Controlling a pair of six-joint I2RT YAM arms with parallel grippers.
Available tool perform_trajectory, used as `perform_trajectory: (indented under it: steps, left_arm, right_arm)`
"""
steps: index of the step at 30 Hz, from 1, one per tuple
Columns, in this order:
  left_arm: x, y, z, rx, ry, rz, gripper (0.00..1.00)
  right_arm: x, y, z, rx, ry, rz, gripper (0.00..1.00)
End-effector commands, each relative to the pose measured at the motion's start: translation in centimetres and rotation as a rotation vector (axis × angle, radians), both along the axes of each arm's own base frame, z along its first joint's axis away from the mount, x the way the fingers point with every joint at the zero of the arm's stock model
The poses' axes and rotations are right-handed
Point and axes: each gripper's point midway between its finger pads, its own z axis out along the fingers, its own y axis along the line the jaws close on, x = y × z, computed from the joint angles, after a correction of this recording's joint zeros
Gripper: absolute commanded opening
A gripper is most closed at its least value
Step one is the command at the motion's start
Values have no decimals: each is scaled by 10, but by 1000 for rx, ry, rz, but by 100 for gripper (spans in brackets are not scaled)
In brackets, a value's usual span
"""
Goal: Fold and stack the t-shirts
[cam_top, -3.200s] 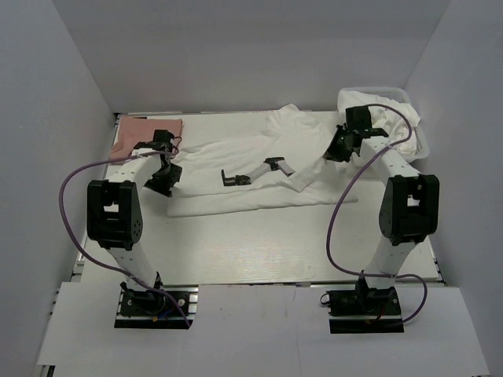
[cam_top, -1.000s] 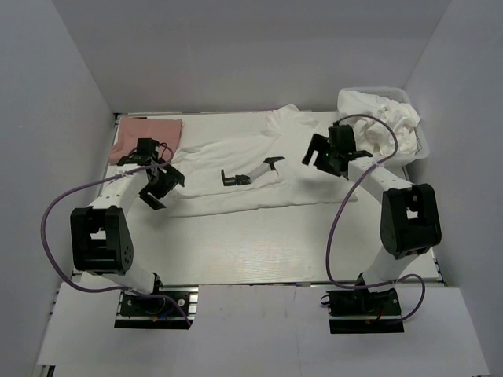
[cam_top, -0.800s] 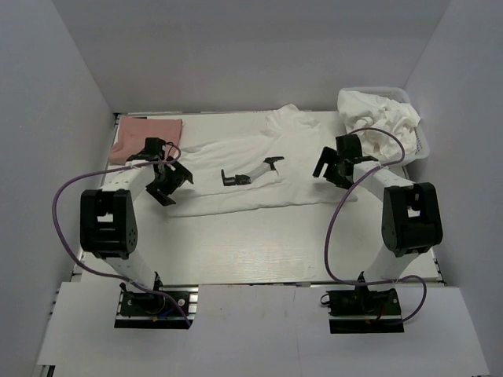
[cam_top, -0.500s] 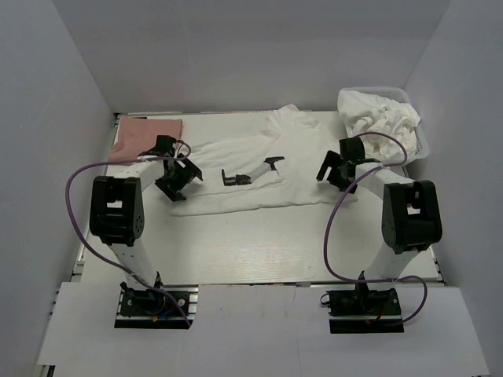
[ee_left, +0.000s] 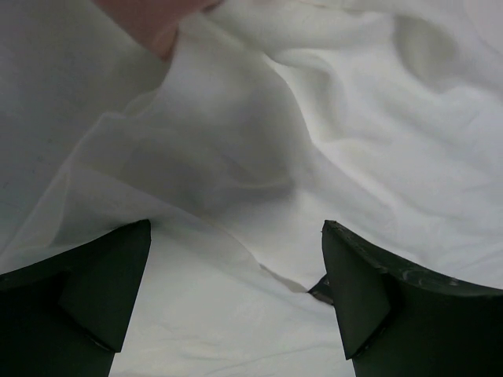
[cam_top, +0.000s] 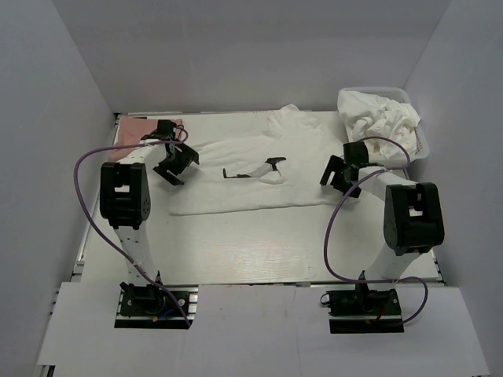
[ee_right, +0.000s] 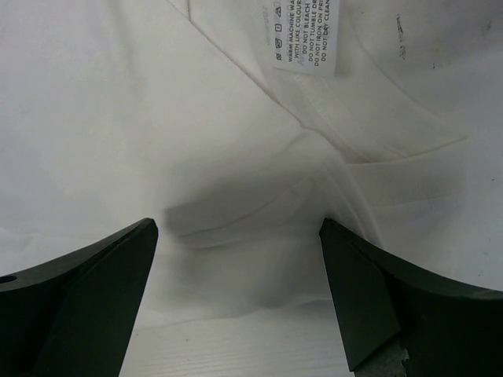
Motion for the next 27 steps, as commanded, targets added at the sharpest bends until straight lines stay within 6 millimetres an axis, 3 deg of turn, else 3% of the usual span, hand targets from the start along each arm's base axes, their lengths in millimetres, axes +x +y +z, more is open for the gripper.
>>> perform_trajectory:
  steps: [1, 3, 4, 6, 7, 11, 13, 18, 19, 21, 23, 26, 27]
  left_arm:
    - [-6, 9, 11, 66, 25, 15, 100]
    - [-12, 5, 13, 74, 6, -16, 100]
    - [-14, 2, 26, 52, -29, -23, 100]
    - [-29, -4, 26, 40, -23, -48, 100]
    - [-31, -1, 37, 49, -57, -42, 100]
    - [-66, 2, 23, 70, -18, -44, 100]
    - [-69, -2, 25, 67, -50, -54, 100]
    - [-89, -5, -15, 64, 27, -70, 100]
    - [-96, -8, -26, 67, 61, -80, 100]
    - [-107, -8, -49, 64, 142, -86, 100]
    - [-126, -9, -64, 71, 212, -97, 100]
    - [-163, -1, -70, 95, 308, -95, 100]
    - [-185, 4, -67, 108, 347, -85, 100]
  right_arm:
    - [-4, -9, 1, -17, 4, -1, 90]
    - [-5, -6, -5, -6, 18, 3, 90]
    - [-5, -6, -7, -2, 25, -1, 90]
    - [-12, -6, -14, -1, 49, -1, 90]
    - [-17, -5, -15, 9, 62, -7, 90]
    - [-44, 0, -25, 50, 97, -16, 90]
    - [-59, 2, -27, 66, 105, -12, 90]
    - [-83, 5, -29, 97, 123, -26, 90]
    - [-97, 11, -33, 133, 148, -22, 90]
    - [-104, 12, -33, 145, 147, -21, 90]
    - [-115, 12, -33, 146, 163, -25, 90]
    - [-133, 11, -32, 147, 196, -37, 90]
    - [-151, 10, -30, 153, 256, -63, 90]
